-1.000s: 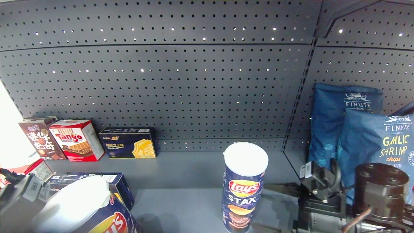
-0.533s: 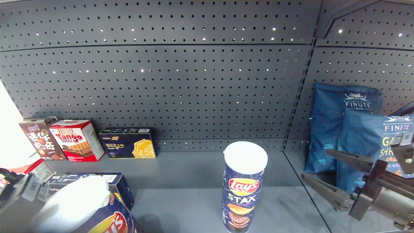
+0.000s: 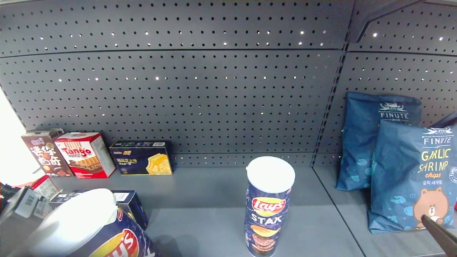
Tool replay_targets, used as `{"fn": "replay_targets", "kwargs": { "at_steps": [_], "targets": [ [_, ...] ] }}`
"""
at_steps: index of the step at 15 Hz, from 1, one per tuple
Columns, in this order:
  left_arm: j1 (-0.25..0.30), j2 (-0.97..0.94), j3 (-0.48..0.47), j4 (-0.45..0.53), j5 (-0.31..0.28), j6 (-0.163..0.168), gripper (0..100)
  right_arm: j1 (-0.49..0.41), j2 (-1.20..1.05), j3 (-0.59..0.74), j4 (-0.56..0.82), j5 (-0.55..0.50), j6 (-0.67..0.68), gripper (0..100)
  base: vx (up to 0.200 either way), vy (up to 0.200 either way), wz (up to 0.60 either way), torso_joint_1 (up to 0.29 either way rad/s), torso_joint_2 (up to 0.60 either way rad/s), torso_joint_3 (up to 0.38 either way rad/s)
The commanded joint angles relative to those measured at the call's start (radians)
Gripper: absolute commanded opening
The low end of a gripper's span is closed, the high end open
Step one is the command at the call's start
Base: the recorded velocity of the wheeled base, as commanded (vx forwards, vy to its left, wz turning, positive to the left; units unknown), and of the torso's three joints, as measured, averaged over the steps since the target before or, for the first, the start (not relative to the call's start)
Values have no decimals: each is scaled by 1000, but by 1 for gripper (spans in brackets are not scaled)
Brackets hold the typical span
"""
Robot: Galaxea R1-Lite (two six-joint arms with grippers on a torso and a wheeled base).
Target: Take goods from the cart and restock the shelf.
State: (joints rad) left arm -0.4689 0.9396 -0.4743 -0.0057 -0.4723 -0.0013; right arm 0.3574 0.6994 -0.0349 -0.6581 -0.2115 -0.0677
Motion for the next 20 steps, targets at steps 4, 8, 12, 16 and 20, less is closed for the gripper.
{"fn": "replay_targets", "kwargs": {
  "at_steps": [4, 8, 12, 16, 20],
  "targets": [
    [-5, -2, -17, -2, 0, 1, 0, -193, -561, 26, 463, -118, 12, 100, 0, 0, 0, 0, 0, 0],
    [-5, -12, -18, -2, 1, 1, 0, -219, -601, 30, 611, -181, 8, 100, 0, 0, 0, 0, 0, 0],
    [-5, -13, -14, -2, 0, 1, 0, -219, -601, 32, 609, -109, 2, 100, 0, 0, 0, 0, 0, 0],
    [-7, -28, -6, 0, 0, 1, 0, -207, -600, 32, 607, 159, 28, 100, 0, 0, 0, 0, 0, 0],
    [-8, -28, -6, 0, -2, 1, 0, -206, -600, 33, 611, 67, 77, 100, 0, 0, 0, 0, 0, 0]
  ]
}}
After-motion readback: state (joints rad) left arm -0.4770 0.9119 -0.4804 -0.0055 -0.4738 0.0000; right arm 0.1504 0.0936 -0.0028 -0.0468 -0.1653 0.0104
